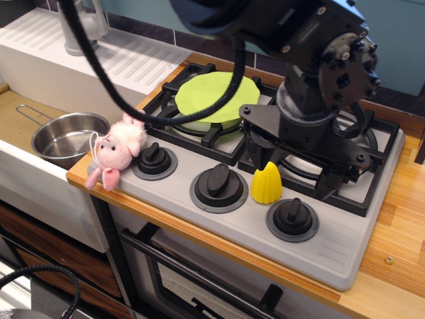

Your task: End effector reaching corn

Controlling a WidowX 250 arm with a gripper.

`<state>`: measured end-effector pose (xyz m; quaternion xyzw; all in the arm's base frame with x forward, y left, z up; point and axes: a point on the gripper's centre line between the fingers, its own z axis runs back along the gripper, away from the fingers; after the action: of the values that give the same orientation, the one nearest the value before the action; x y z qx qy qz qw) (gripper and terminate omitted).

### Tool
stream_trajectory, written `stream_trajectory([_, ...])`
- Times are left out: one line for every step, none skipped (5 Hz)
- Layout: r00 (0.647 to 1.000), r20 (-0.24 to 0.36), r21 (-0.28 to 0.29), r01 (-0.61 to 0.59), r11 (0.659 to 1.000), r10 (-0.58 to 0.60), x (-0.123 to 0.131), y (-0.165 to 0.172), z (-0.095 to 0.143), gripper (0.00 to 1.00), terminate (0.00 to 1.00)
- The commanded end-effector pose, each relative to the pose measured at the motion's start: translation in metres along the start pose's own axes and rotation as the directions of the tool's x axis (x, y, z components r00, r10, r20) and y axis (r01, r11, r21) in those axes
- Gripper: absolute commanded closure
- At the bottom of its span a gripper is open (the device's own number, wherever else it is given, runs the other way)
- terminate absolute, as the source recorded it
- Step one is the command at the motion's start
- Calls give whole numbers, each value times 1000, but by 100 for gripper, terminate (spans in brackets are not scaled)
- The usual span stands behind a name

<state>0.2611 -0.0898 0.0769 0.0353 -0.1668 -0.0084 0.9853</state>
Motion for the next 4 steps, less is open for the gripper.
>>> stream_trajectory([996, 90, 2, 5, 1000, -5, 33, 15, 0, 0, 0])
stream_trajectory([992, 125, -25, 10, 1000, -7, 38, 13, -20, 0, 0])
stream_trajectory([991, 136, -38, 5, 999, 0, 38, 9, -28, 0, 0])
stream_trajectory([991, 136, -56, 3, 998, 5, 34, 10, -27, 0, 0])
